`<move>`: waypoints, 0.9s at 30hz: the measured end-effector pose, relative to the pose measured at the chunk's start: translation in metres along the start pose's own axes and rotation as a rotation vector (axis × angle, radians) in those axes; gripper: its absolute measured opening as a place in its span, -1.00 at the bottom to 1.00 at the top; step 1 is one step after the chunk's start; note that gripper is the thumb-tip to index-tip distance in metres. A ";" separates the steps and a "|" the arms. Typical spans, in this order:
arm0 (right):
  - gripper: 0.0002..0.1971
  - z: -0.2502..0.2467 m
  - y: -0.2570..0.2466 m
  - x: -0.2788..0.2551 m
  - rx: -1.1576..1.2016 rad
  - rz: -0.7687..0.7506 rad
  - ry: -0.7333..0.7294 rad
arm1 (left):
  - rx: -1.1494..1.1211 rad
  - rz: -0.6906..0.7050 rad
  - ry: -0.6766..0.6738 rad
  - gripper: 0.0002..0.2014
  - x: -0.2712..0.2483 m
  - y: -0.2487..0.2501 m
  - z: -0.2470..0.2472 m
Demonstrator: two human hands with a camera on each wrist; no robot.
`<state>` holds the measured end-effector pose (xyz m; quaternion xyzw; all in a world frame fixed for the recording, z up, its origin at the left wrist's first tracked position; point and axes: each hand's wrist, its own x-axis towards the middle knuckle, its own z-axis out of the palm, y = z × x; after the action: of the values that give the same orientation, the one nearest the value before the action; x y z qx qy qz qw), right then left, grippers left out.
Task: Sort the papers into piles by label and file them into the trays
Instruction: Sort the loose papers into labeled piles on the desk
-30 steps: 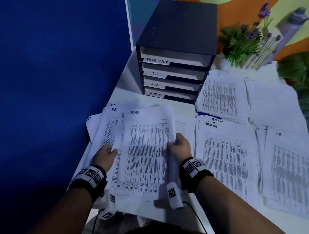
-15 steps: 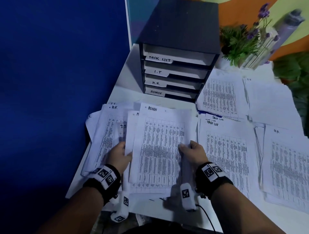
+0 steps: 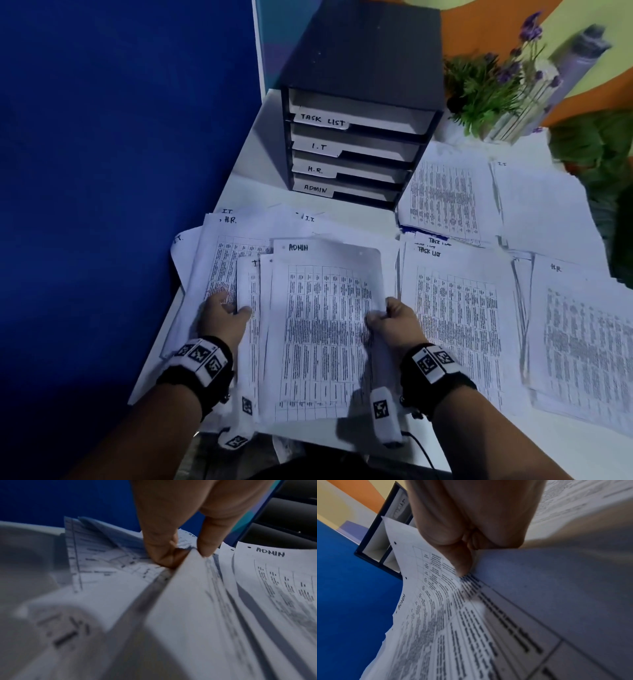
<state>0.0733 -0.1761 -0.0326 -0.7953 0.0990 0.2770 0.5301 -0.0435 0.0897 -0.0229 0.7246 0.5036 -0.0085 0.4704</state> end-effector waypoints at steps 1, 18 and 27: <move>-0.84 0.000 0.000 0.000 -0.007 -0.005 0.002 | -0.027 0.003 -0.039 -0.67 -0.001 -0.001 0.000; -0.87 -0.016 -0.009 0.011 0.495 -0.163 -0.201 | -0.251 0.246 -0.106 -0.39 0.000 0.006 -0.010; -0.67 -0.010 0.001 0.017 0.575 -0.187 -0.175 | -0.263 0.327 -0.030 -0.13 -0.004 0.007 0.003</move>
<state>0.0901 -0.1829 -0.0401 -0.5916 0.0536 0.2552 0.7629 -0.0389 0.0840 -0.0177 0.7289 0.3690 0.1226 0.5634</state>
